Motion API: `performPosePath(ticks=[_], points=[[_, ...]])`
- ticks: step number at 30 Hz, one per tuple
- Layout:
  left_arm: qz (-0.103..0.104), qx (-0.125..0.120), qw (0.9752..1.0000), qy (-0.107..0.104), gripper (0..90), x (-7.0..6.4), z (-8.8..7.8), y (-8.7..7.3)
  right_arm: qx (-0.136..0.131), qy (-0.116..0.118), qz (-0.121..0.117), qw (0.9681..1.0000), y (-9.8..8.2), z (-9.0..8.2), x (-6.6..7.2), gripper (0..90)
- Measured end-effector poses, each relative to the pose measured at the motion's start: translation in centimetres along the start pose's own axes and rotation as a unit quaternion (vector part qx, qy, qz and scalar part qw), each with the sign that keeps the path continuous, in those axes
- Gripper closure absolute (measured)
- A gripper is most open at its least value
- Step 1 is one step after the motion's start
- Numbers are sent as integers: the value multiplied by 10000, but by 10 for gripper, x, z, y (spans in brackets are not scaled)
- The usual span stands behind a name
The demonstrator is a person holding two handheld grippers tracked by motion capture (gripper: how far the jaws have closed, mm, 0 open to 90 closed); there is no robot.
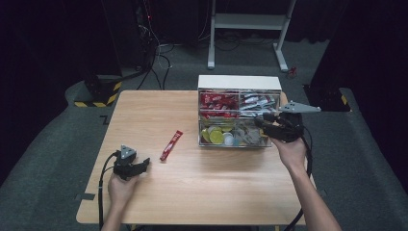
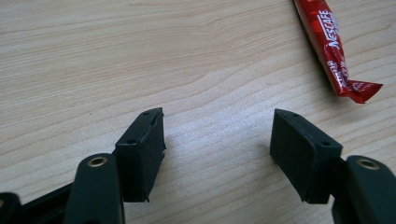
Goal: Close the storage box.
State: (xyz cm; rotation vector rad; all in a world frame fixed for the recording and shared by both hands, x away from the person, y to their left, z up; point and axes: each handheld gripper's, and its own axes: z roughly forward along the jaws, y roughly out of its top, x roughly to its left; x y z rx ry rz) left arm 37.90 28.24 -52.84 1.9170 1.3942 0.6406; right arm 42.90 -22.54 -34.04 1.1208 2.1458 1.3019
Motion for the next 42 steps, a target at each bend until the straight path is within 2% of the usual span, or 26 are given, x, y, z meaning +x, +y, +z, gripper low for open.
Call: performPosePath(ticks=[8,14,20,25,28,33,39,42], points=[[5,5,10000,7,356,0,-1,0,-165,96,4,9998,-7,-9,-3,528],[1,5,10000,2,354,0,-1,0,-208,77,80,9997,-13,-13,-8,522],[0,7,10000,1,353,0,-1,0,-412,99,199,9989,-21,-23,-13,521],[-2,6,10000,0,353,0,-1,0,-414,111,247,9988,-28,-27,-15,517],[-4,8,10000,6,352,0,-1,0,-430,203,266,9985,-30,-29,-16,508],[-3,11,10000,14,350,-1,-1,0,-360,155,214,9990,-39,-30,-15,507],[1,7,10000,21,349,-1,-1,0,-412,152,310,9986,-50,-34,-17,504],[-4,9,10000,19,349,-1,-1,0,-429,79,320,9985,-56,-36,-18,503]])
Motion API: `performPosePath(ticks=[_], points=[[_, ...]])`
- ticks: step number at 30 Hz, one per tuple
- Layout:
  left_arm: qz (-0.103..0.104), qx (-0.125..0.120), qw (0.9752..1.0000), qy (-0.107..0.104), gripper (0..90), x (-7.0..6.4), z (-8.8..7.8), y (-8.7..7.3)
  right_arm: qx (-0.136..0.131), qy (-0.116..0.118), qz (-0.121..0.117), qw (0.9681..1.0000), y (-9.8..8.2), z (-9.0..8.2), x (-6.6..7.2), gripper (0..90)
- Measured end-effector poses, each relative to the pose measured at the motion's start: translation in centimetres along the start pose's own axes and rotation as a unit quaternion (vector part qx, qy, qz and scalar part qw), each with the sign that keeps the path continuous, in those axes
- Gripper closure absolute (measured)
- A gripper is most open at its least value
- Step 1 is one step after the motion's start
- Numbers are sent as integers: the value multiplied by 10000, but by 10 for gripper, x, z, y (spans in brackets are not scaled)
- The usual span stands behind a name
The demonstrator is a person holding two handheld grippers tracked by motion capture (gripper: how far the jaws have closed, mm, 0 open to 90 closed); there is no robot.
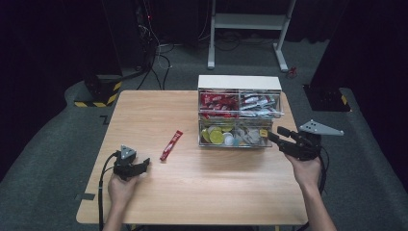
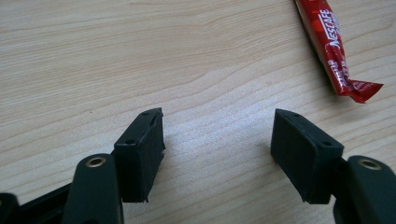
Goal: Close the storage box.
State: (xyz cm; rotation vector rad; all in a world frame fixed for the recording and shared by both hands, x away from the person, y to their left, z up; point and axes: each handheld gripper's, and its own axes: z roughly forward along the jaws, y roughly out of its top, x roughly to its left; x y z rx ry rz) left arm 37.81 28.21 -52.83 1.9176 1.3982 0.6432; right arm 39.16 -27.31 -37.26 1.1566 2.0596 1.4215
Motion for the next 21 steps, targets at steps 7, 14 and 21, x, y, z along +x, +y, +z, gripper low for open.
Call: performPosePath(ticks=[7,14,21], points=[[-2,1,10000,-1,349,0,0,0,119,-87,53,9999,-15,6,-5,503],[2,0,10000,0,349,0,0,0,173,-173,53,9997,-26,11,-5,501],[-4,0,10000,5,348,0,0,0,200,-218,101,9995,-36,13,-7,500]])
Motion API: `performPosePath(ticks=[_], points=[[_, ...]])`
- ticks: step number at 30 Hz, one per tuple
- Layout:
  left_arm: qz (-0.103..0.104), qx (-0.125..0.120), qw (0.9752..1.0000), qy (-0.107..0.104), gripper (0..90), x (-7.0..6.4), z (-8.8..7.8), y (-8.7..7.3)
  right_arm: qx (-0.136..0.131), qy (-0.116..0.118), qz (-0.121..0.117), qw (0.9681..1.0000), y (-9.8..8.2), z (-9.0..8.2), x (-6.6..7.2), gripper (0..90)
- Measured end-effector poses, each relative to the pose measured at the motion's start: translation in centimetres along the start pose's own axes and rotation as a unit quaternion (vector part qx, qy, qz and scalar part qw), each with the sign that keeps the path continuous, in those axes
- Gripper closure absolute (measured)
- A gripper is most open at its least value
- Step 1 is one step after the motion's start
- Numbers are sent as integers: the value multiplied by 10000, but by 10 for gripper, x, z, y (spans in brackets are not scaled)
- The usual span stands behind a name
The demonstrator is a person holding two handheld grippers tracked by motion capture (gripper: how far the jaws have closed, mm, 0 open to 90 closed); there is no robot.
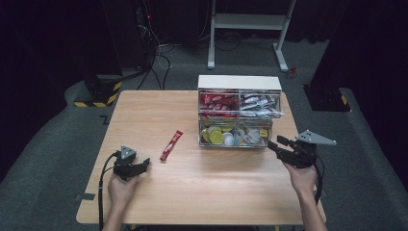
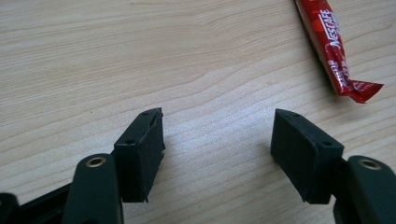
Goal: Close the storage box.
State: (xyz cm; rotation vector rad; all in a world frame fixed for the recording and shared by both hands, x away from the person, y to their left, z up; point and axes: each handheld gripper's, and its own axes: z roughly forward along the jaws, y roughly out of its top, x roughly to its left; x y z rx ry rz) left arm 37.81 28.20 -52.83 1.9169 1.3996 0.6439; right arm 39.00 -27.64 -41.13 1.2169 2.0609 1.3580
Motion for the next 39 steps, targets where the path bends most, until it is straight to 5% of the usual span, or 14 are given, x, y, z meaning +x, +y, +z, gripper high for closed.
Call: performPosePath(ticks=[16,24,39], points=[[-2,-1,10000,1,348,0,0,0,197,-59,101,9997,-28,21,1,513],[-5,2,10000,2,347,0,0,0,316,-277,193,9989,-44,33,1,501],[-7,2,10000,0,347,0,0,0,477,-277,8,9985,-66,45,9,503]])
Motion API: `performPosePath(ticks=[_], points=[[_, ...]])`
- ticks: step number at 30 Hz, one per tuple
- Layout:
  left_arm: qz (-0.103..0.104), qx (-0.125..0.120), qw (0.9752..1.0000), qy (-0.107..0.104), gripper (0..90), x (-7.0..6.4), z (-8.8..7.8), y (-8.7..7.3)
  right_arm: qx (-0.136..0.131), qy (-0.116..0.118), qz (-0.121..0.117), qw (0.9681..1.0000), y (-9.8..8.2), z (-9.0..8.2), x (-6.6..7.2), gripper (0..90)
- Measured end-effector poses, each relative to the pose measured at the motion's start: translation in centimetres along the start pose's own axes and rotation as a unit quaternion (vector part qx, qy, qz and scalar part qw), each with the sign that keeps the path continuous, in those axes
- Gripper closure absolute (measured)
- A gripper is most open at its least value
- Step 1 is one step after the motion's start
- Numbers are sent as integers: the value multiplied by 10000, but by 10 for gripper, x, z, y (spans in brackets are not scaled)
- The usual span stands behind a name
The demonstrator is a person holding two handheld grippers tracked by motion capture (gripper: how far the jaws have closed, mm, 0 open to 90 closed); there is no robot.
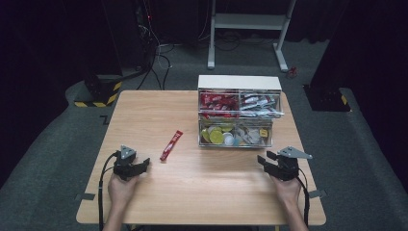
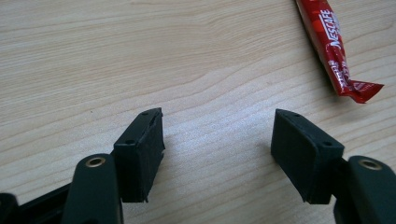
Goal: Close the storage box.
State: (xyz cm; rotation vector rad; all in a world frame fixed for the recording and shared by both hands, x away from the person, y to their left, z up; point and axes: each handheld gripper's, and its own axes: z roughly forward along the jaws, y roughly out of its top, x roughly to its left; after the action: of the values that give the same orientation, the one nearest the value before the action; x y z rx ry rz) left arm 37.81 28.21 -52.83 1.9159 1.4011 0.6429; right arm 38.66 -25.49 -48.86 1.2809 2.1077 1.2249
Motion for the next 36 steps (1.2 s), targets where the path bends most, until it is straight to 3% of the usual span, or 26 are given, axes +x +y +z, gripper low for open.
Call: performPosePath(ticks=[7,10,20,28,32,36], points=[[0,-1,10000,2,347,0,0,0,145,35,49,9999,-5,11,1,499],[2,0,10000,2,347,0,0,0,336,46,36,9994,-7,21,3,493],[4,1,10000,3,347,0,0,0,657,-449,-304,9964,-9,39,4,477],[0,0,10000,5,348,0,0,0,817,-655,-249,9942,-11,45,-1,444],[-3,-2,10000,3,348,0,0,0,830,-721,-272,9936,-11,45,0,382],[-8,-2,10000,-5,348,0,0,0,854,-808,-139,9930,-11,45,0,349]])
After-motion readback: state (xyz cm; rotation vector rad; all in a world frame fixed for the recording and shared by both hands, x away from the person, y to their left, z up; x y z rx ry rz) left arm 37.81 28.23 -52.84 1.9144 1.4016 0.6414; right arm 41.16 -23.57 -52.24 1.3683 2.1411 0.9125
